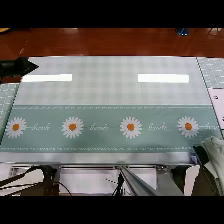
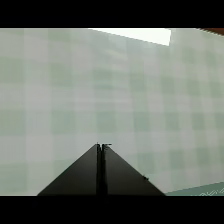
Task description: Fold the shirts.
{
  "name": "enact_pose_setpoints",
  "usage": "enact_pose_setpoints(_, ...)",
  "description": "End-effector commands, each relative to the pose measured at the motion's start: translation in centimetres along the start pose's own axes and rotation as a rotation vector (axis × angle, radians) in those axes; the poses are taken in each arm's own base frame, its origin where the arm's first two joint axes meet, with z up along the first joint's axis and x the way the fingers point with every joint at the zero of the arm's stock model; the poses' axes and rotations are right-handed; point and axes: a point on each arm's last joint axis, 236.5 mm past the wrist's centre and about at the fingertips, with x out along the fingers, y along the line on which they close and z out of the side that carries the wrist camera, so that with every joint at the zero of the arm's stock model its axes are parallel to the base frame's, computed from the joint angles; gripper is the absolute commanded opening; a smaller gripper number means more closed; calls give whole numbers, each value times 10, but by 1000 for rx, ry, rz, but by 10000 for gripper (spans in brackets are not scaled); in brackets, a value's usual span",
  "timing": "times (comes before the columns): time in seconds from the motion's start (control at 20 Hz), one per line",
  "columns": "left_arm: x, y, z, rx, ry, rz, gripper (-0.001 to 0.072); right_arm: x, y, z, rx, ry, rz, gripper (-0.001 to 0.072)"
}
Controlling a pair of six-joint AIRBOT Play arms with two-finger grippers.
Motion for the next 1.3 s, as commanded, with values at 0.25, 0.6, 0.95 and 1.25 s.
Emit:
enact_pose_setpoints(0.25, 10, -32, 20, 105, -71, -43, 527, -169, 336, 92, -607, -282, 923, 441)
enact_pose_setpoints(0.6, 25, -67, -54, 335, 316, 240, 720, -239, 463, -33, -1121, -321, 879, 598)
enact_pose_setpoints(0.95, 32, -97, -85, 479, 400, 352, 720, -241, 458, -68, -1246, -301, 843, 597)
enact_pose_setpoints(1.25, 32, -100, -88, 403, 391, 364, 720, -247, 464, -66, -1189, -307, 874, 592)
